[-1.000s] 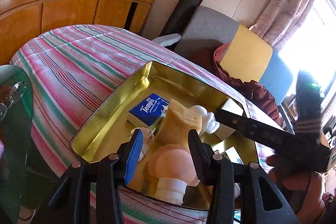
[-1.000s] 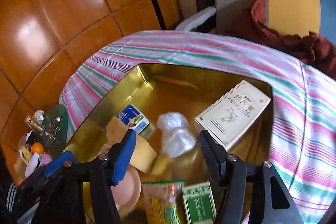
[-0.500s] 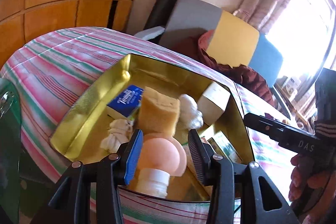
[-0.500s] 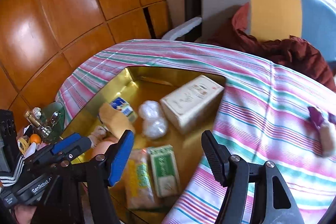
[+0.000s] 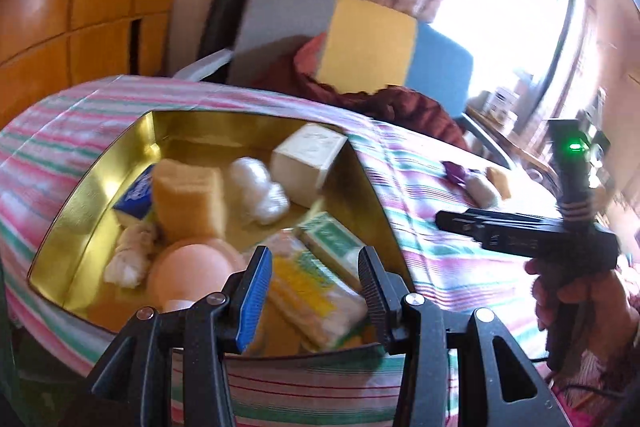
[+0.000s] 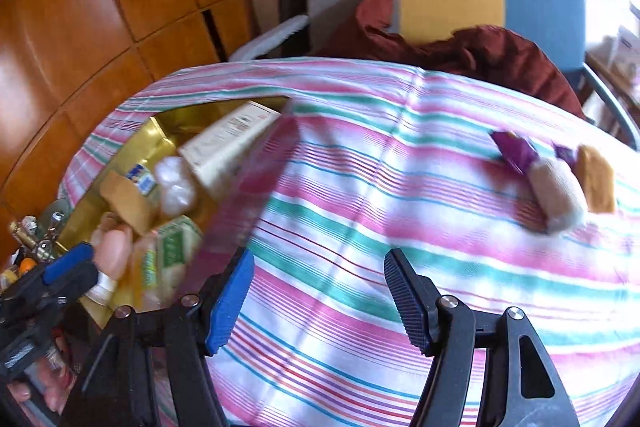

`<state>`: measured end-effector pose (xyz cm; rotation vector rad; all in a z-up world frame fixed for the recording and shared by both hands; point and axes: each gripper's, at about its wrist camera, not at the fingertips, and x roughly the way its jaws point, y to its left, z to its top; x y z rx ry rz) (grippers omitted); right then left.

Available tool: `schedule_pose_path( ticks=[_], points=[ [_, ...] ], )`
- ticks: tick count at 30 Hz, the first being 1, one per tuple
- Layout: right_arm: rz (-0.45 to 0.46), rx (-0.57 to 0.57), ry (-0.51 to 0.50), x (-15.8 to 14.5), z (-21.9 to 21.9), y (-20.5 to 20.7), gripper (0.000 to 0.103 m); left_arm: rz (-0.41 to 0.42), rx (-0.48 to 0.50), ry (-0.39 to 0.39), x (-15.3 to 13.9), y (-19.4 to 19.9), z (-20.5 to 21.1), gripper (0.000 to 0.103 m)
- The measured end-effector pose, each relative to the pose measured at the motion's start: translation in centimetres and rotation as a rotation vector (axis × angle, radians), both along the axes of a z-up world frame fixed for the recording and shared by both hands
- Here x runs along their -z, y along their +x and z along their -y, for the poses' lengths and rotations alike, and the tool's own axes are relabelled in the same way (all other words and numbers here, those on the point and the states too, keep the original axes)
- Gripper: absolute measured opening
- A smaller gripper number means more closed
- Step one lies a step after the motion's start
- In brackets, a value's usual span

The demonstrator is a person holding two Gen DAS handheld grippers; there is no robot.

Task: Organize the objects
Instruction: 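Reach the right tool to the yellow sponge and grasp it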

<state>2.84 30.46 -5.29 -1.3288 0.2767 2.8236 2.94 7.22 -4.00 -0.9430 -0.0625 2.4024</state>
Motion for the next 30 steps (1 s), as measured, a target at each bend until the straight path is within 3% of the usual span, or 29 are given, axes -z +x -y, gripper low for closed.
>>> schedule_pose_path(
  ticks=[11,23,26,30],
  points=[
    [0.063,0.13,0.056,2.6,-7.5,2.6,0.069,-0.043,0.135,-0.04,0.0,2.7,-3.7,0.045],
    [0.0,0.33,0.066,1.3,-18.4,0.4,0.073,-0.012,0.147,-0.041,-0.1,3.3,-4.9,0.045],
    [0.018,0.356,0.021,2.1,-19.6,-0.7,0.074,-0.004,0.145,-0.041,-0.3,3.2,-5.0,0.045],
    [0.006,0.297,-0.02,2.2,-18.3,-0.8,0.081,-0.004,0.154,-0.045,-0.5,3.3,-5.4,0.045]
  ],
)
